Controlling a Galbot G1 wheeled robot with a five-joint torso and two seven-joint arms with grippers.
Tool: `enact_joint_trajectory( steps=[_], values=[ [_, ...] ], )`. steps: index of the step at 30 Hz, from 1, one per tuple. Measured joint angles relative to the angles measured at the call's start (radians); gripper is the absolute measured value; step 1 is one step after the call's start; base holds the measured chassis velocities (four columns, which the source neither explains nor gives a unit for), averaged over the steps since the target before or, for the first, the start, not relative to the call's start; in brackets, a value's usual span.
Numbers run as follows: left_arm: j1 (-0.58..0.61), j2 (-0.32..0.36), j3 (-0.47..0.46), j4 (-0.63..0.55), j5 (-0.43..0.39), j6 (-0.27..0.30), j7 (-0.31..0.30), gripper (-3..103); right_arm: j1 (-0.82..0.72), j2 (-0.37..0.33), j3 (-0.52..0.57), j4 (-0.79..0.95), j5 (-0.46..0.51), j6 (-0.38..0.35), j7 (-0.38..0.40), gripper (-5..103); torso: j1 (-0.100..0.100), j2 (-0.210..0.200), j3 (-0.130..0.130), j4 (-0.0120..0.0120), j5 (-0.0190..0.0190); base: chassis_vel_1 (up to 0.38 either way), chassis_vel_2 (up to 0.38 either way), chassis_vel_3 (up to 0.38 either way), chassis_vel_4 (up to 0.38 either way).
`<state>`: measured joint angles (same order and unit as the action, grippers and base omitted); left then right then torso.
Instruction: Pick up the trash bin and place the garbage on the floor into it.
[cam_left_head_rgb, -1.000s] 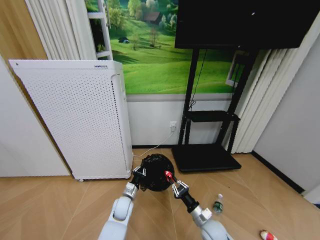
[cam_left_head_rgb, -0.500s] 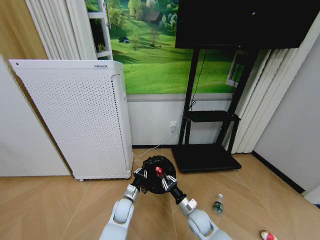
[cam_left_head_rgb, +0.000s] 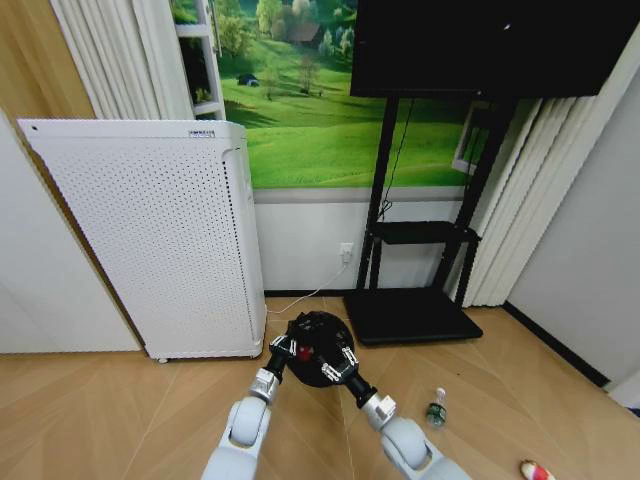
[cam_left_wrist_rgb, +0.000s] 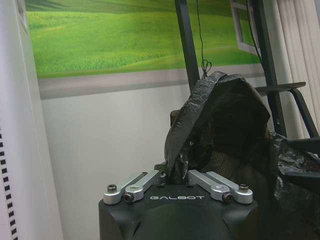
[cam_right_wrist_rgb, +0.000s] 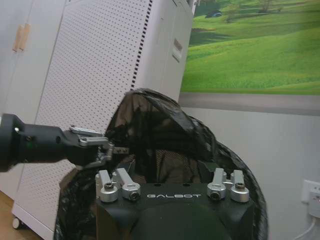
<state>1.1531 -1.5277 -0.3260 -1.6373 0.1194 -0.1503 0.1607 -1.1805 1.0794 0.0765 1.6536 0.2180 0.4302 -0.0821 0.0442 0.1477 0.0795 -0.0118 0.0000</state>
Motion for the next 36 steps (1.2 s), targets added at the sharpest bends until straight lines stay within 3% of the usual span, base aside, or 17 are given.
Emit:
enact_joint_trajectory(
  steps=[2, 4, 6, 8, 14, 23, 29, 36],
  values=[
    [0.006, 0.008, -0.019, -0.021, -0.012, 0.001, 0.0, 7, -0.021, -0.013, 0.048, 0.005, 0.014, -0.03, 0.01, 86, 0.0, 0.0, 0.0, 0.0001, 0.0, 0.0, 0.0, 0.0, 0.0],
    [0.013, 0.013, -0.028, -0.033, -0.018, 0.001, 0.0, 7, -0.035, -0.018, 0.076, 0.011, 0.03, -0.048, 0.02, 86, 0.0, 0.0, 0.0, 0.0, 0.0001, 0.0, 0.0, 0.0, 0.0],
    [0.035, 0.03, -0.054, -0.077, -0.037, 0.008, 0.001, 7, -0.066, -0.032, 0.142, 0.017, 0.079, -0.091, 0.049, 96, 0.0, 0.0, 0.0, 0.0, 0.0, 0.0, 0.0, 0.0, 0.0],
    [0.048, 0.04, -0.07, -0.103, -0.045, 0.011, 0.003, 7, -0.079, -0.038, 0.172, 0.006, 0.097, -0.109, 0.064, 100, 0.0, 0.0, 0.0, 0.0001, -0.0001, 0.0, 0.0, 0.0, 0.0],
    [0.116, 0.073, -0.137, -0.205, -0.086, 0.02, 0.004, 7, -0.118, -0.03, 0.263, -0.089, 0.155, -0.193, 0.162, 100, 0.0, 0.0, 0.0, 0.0, 0.0, 0.0, 0.0, 0.0, 0.0],
    [0.227, 0.108, -0.207, -0.337, -0.137, 0.042, -0.002, 7, -0.145, 0.032, 0.335, -0.174, 0.133, -0.292, 0.243, 100, 0.0, 0.0, 0.0, 0.0001, 0.0, 0.0, 0.0, 0.0, 0.0],
    [0.272, 0.126, -0.256, -0.392, -0.163, 0.055, -0.01, 7, -0.177, 0.037, 0.387, -0.174, 0.165, -0.333, 0.239, 100, 0.0, 0.0, 0.0, -0.0001, -0.0001, 0.0, 0.0, 0.0, 0.0],
    [0.299, 0.128, -0.288, -0.412, -0.173, 0.056, -0.011, 7, -0.195, 0.037, 0.412, -0.19, 0.144, -0.306, 0.202, 100, 0.0, 0.0, 0.0, 0.0001, -0.0001, 0.0, 0.0, 0.0, 0.0]
  ],
)
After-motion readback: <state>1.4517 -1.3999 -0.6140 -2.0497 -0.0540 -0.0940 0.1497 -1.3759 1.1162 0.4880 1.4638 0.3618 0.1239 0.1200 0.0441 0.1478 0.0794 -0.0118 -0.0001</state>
